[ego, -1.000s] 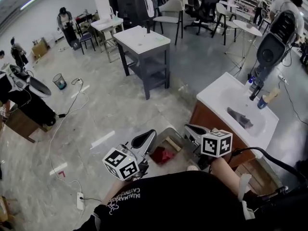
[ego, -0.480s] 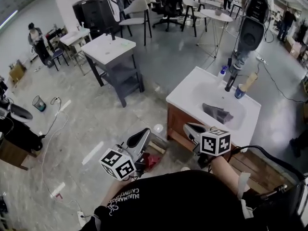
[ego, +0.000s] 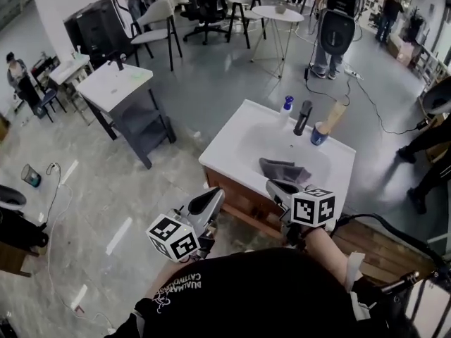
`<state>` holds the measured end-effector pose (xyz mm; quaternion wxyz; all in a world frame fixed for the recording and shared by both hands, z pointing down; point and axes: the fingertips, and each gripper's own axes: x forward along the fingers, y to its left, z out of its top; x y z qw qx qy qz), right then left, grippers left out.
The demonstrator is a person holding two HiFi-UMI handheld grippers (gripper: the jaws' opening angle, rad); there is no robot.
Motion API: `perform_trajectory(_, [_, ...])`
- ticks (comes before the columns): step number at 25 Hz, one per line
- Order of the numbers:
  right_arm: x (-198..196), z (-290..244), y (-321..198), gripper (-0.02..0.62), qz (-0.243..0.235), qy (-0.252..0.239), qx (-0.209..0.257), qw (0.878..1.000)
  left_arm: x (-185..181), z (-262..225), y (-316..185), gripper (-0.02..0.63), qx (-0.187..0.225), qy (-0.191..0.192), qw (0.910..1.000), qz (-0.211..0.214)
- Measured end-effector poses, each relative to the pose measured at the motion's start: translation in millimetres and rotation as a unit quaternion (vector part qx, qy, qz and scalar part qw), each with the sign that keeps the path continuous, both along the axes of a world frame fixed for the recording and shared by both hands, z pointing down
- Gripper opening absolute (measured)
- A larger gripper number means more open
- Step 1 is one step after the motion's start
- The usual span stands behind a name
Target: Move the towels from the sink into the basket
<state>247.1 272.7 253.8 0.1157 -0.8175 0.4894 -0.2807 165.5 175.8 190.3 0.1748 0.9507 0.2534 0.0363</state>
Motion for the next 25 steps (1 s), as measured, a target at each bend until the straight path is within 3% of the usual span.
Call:
perform_trajectory(15, [130.9,40.4,71.6,0.006,0.046,-0.009,-0.011,0.999,148.3,39.2,71.5,0.003,-0.011,-0.013,0.9974,0.069])
perform_trajectory(20, [166.1,60.4,90.5,0.006,0.065,0.010,-0.030,0.997,174.5,59.0,87.9,0.003,0.003,-0.036,0.9956,0.086])
perform_trajectory(25, [192.1,87.1,108.4,0.006,0.088,-0.026,-0.019,0.996,191.6,79.3,94.8,0.003,0.011,-0.068,0.9935,0.091])
